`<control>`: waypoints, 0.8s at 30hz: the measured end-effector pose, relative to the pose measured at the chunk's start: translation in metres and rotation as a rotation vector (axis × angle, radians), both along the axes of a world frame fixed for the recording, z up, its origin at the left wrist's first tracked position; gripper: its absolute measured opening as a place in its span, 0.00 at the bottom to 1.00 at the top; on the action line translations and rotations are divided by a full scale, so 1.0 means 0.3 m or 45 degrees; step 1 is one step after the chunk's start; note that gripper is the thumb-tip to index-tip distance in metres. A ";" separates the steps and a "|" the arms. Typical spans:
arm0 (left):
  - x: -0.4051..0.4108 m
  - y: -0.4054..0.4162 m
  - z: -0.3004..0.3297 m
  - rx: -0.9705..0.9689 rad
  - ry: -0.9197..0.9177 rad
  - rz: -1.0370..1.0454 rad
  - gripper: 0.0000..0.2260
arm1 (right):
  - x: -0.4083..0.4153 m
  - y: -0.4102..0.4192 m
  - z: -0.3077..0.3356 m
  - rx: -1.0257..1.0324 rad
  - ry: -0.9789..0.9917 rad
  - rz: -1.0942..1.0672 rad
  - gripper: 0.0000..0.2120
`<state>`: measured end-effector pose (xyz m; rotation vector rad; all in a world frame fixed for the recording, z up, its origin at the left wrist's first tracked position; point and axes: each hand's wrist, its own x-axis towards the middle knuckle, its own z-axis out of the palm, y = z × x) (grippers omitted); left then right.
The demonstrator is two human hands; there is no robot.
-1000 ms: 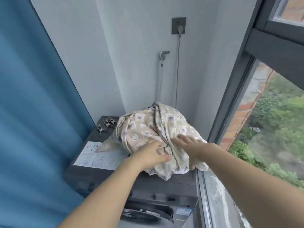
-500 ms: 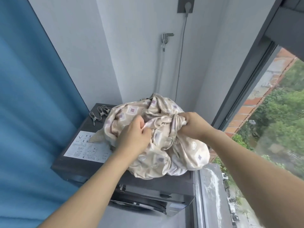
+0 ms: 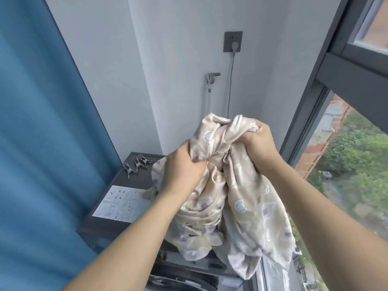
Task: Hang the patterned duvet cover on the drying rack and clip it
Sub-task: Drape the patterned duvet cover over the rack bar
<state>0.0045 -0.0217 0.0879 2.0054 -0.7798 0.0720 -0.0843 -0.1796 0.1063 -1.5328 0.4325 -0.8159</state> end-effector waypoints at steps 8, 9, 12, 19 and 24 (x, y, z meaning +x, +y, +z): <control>-0.026 0.027 0.478 -0.469 0.000 -0.078 0.02 | -0.093 0.137 0.445 -0.214 -0.206 -0.248 0.21; -0.030 0.043 0.539 -0.541 0.013 -0.094 0.02 | -0.112 0.163 0.490 -0.249 -0.199 -0.219 0.22; -0.045 0.103 0.733 -0.729 0.036 -0.178 0.06 | -0.179 0.221 0.593 -0.299 -0.212 0.006 0.29; -0.115 0.233 1.090 -0.992 -0.137 -0.275 0.09 | -0.235 0.363 0.866 -0.704 0.081 0.216 0.52; -0.193 0.365 1.330 -1.213 -0.187 -0.304 0.08 | -0.245 0.471 1.013 -0.742 0.022 0.264 0.53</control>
